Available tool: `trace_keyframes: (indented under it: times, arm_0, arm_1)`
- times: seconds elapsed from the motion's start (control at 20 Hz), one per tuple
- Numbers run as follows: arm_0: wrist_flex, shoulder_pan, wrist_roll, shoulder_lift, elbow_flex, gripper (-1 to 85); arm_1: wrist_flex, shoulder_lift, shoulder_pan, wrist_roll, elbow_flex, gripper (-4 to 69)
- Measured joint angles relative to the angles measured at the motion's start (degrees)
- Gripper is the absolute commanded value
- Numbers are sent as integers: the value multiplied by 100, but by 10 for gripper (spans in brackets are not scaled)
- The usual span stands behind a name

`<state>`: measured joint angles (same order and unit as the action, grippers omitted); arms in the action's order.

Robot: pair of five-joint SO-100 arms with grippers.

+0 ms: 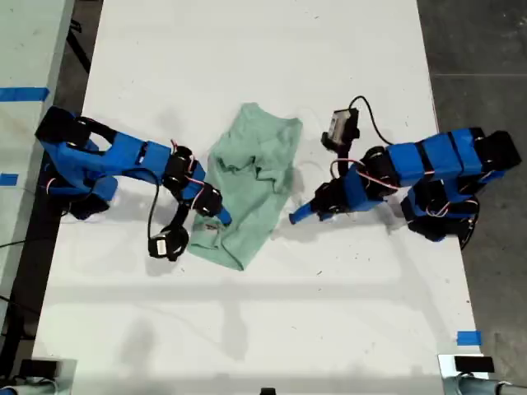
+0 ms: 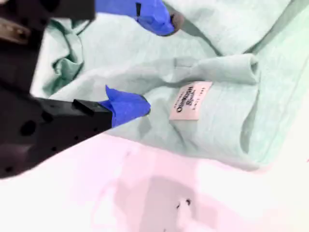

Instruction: Fold tshirt

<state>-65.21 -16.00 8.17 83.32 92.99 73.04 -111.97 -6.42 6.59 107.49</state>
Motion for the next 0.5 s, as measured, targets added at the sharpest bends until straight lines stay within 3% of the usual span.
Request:
trace_keyframes:
  times: [0.25,0.5]
  arm_0:
    - [-1143,-26,-158,3190,1846,182]
    - [-2338,132,-659,6144,3498,175]
  arm_1:
    - [18,-1477,0,-202,1116,272]
    - [694,-3472,-53,-606,2241,273]
